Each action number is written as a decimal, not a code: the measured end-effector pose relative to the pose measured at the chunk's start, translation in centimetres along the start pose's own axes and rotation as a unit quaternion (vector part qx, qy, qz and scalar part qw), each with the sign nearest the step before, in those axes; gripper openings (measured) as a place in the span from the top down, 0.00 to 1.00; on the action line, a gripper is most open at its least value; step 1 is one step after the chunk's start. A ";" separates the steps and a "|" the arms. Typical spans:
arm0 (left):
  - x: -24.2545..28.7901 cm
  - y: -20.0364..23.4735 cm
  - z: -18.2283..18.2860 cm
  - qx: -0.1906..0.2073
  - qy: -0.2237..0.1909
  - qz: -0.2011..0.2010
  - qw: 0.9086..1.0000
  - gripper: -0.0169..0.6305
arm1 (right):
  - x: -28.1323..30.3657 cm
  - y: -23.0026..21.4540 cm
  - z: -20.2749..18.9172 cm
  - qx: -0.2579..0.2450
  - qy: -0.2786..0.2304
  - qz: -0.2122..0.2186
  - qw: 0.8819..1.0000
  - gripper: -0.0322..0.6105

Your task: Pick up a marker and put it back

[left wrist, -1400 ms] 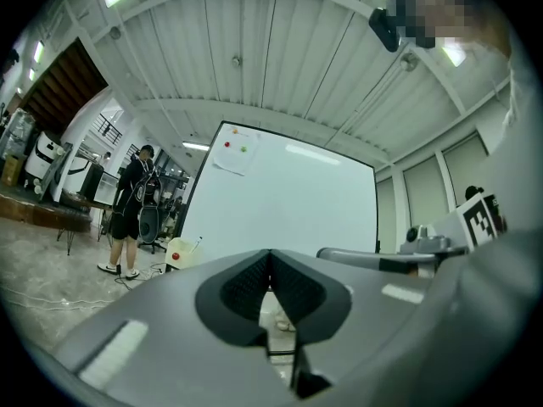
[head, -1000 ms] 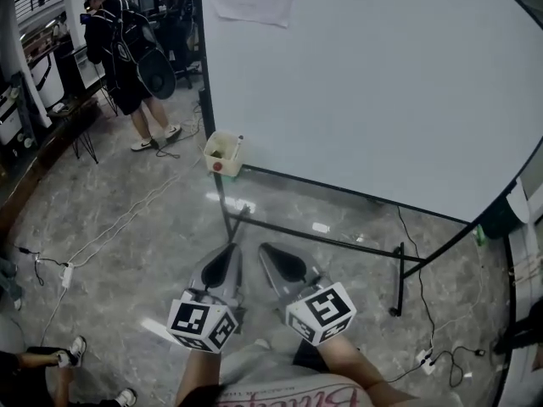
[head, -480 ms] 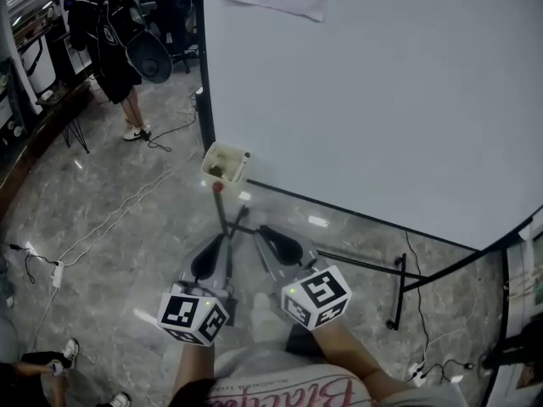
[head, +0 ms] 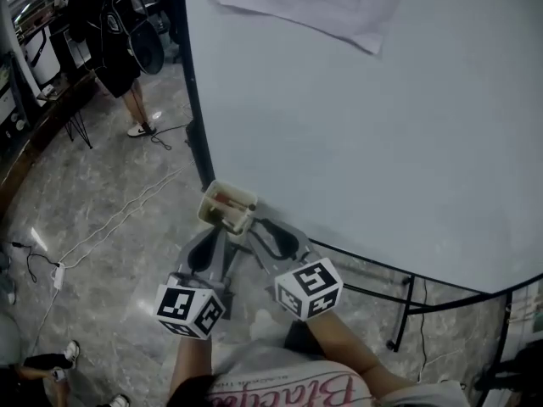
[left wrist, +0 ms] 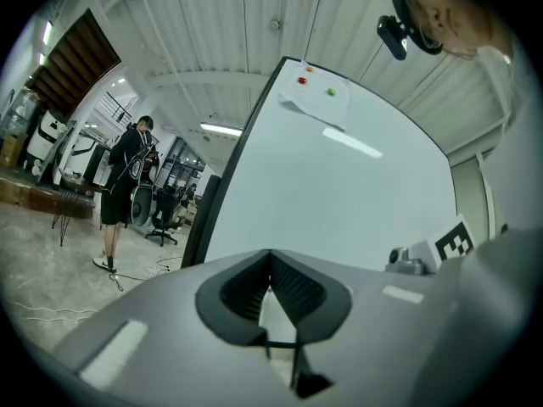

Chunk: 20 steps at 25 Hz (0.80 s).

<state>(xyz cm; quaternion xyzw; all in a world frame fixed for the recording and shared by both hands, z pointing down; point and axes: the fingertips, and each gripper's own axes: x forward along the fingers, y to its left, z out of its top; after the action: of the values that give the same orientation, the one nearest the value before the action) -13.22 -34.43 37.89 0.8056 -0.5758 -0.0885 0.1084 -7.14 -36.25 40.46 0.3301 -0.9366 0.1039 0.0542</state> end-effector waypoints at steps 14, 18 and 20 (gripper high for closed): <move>3.7 3.0 -0.1 -0.005 0.021 0.013 1.000 0.97 | 5.2 -2.7 -2.4 0.081 0.027 0.022 0.996 0.84; 3.8 3.1 0.4 -0.007 0.023 0.001 1.000 0.97 | 4.9 -1.9 -0.9 0.078 0.008 0.031 0.996 0.84; 4.0 2.9 0.9 -0.002 0.021 -0.010 1.000 0.97 | 4.6 -1.7 0.6 0.070 -0.010 0.031 0.997 0.84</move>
<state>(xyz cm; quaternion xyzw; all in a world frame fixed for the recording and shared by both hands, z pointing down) -14.77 -39.23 37.76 0.8126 -0.5653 -0.0741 0.1209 -9.66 -40.51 40.94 0.3046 -0.9375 0.1673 0.0187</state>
